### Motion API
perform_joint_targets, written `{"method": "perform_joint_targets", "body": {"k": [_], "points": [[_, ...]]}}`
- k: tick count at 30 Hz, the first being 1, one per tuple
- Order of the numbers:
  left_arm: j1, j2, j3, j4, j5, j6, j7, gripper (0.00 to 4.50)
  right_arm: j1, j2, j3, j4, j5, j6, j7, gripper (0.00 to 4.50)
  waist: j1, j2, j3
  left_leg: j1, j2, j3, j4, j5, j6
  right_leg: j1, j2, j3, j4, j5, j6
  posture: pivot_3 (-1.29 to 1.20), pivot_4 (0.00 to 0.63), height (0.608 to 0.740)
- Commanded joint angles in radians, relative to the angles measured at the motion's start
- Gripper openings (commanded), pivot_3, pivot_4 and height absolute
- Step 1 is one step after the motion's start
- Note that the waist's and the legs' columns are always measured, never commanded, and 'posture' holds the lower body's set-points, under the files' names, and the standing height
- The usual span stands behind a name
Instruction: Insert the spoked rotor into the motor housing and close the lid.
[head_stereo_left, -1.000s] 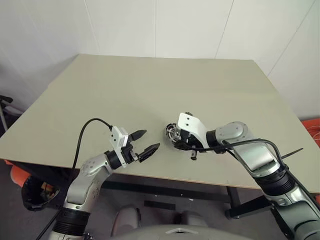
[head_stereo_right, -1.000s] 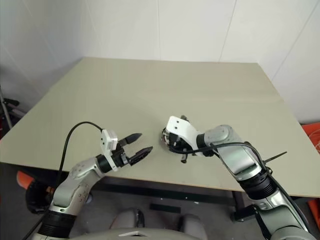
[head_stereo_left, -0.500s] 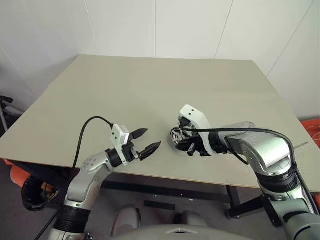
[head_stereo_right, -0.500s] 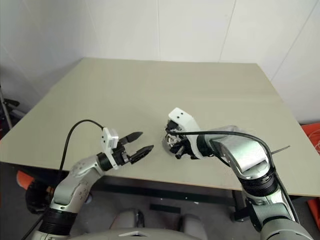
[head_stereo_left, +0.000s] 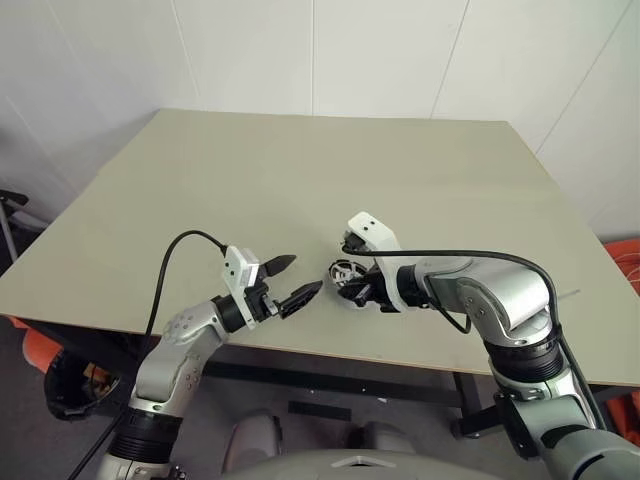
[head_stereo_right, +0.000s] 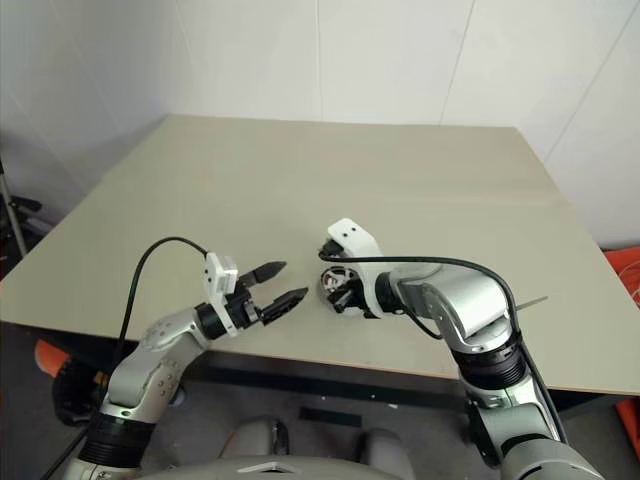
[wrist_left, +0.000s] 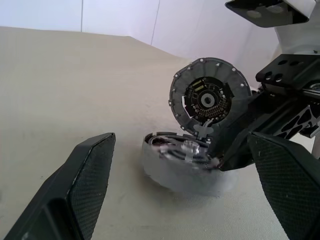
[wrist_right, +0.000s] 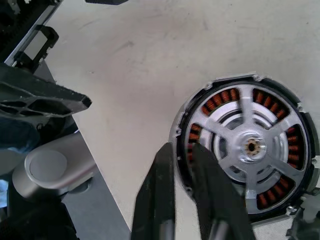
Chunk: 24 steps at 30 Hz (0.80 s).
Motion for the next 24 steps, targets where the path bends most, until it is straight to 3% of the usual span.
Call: {"method": "perform_joint_targets", "body": {"k": [1,6,14,19,22,24], "points": [[-0.015,0.004,0.012,-0.033,-0.011,-0.011,-0.003,4.50,-0.042,0.042,-0.035,-0.008,0.026,-0.018,-0.021,1.93,0.000,0.000,0.000,0.000,0.000,0.000,0.000,0.000,0.000,0.000,0.000,0.000,0.000,0.000,0.000,0.00,0.000,0.740],[-0.013,0.008,0.016,-0.031,-0.013,-0.012,-0.008,4.50,-0.109,0.136,-0.129,0.012,0.081,0.002,-0.014,3.56,-0.002,-0.001,0.000,0.000,0.000,0.000,0.000,0.001,-0.002,-0.001,0.000,0.000,0.001,0.000,0.000,0.00,0.000,0.740],[-0.017,0.014,0.023,-0.030,-0.023,-0.008,-0.011,4.50,-0.253,0.322,-0.391,0.080,0.277,0.005,-0.050,3.56,-0.002,-0.001,0.000,0.000,0.000,0.000,-0.001,0.002,-0.003,-0.001,0.000,0.000,0.001,0.000,0.000,0.00,0.000,0.740],[-0.014,0.021,0.019,-0.042,-0.031,-0.003,-0.004,4.50,-0.332,0.355,-0.469,0.089,0.257,-0.045,-0.115,3.56,-0.008,0.004,-0.001,-0.001,-0.001,0.001,-0.002,0.002,-0.003,-0.004,0.000,0.001,0.003,0.000,0.000,0.00,0.000,0.740],[-0.012,0.024,0.015,-0.047,-0.033,-0.002,0.000,4.50,-0.320,0.272,-0.392,0.103,0.194,-0.167,-0.131,2.96,0.006,-0.008,-0.001,-0.002,0.001,0.001,-0.006,0.003,-0.005,-0.007,0.001,0.000,0.003,-0.001,-0.001,0.00,0.000,0.740],[-0.013,0.025,0.013,-0.048,-0.033,0.000,0.002,4.50,-0.288,0.195,-0.315,0.117,0.149,-0.266,-0.116,2.24,0.010,-0.007,-0.001,-0.001,0.001,-0.001,-0.007,0.003,-0.006,-0.005,0.002,-0.002,0.003,-0.002,-0.002,0.00,0.000,0.740]]}}
